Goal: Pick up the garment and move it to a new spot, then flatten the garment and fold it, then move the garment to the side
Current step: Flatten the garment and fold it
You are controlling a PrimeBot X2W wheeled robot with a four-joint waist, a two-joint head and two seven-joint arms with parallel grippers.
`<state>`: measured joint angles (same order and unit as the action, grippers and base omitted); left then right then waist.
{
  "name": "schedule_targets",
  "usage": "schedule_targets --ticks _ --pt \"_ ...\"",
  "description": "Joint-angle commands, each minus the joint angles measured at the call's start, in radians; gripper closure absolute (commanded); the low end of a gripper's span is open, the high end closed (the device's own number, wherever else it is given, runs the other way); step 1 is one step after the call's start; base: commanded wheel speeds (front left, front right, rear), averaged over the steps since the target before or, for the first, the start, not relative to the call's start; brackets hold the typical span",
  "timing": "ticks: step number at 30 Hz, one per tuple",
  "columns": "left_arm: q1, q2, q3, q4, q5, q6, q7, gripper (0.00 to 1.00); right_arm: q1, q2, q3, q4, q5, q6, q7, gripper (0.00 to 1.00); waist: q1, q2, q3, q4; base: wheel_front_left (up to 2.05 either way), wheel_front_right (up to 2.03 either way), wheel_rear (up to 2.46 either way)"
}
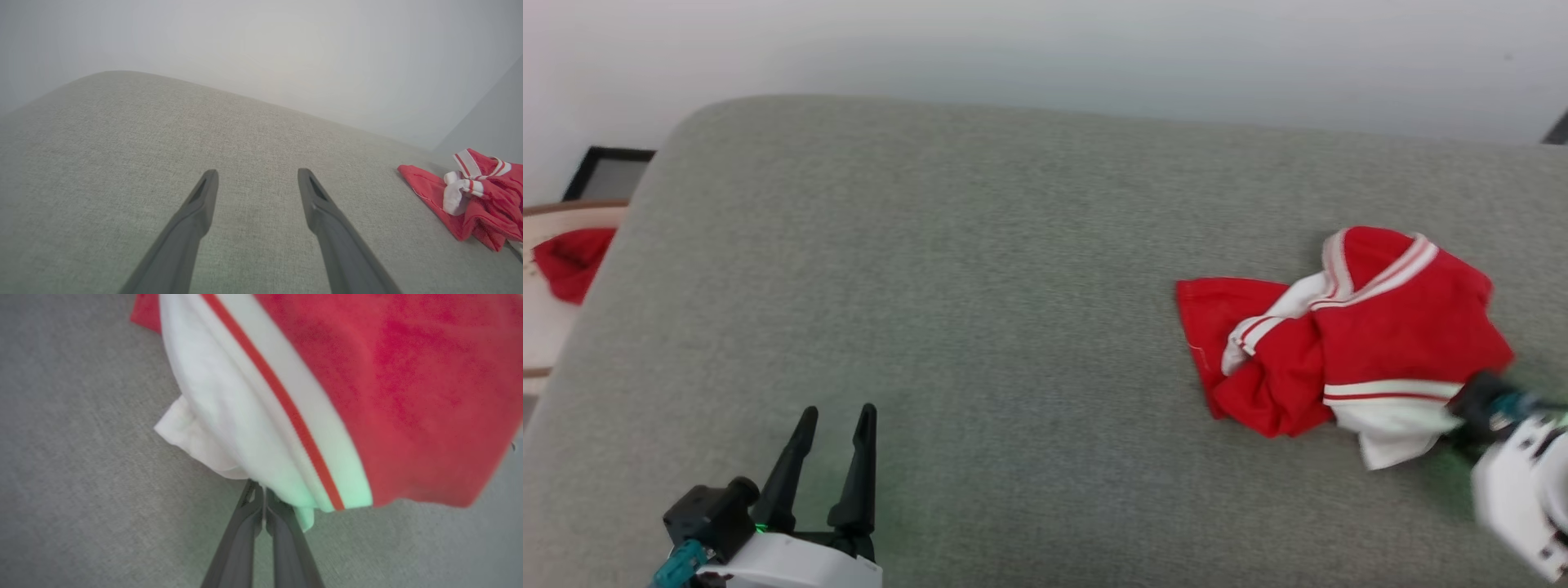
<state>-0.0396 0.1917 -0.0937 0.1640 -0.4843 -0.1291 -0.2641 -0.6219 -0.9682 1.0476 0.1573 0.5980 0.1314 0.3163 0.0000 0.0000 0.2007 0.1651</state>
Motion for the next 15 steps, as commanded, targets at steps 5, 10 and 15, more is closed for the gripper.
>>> schedule_targets --ticks 5,10,15 --pt "-0.015 -0.001 -0.007 -0.005 -0.003 -0.002 0.0 0.0 0.06 -0.007 -0.178 0.006 0.143 -0.001 -0.048 1.0 0.0 0.0 0.002 -0.058 0.0 0.0 0.0" --pt "-0.026 0.003 -0.018 -0.002 -0.004 -0.002 0.0 0.0 0.138 0.038 -0.355 0.05 0.349 -0.001 -0.093 1.0 0.0 0.0 0.006 -0.077 0.0 0.0 0.0" --pt "-0.033 0.011 -0.018 -0.001 -0.008 -0.002 0.0 0.0 0.21 0.1 -0.505 0.092 0.58 -0.001 -0.128 1.0 0.0 0.0 0.011 -0.082 0.0 0.0 0.0"
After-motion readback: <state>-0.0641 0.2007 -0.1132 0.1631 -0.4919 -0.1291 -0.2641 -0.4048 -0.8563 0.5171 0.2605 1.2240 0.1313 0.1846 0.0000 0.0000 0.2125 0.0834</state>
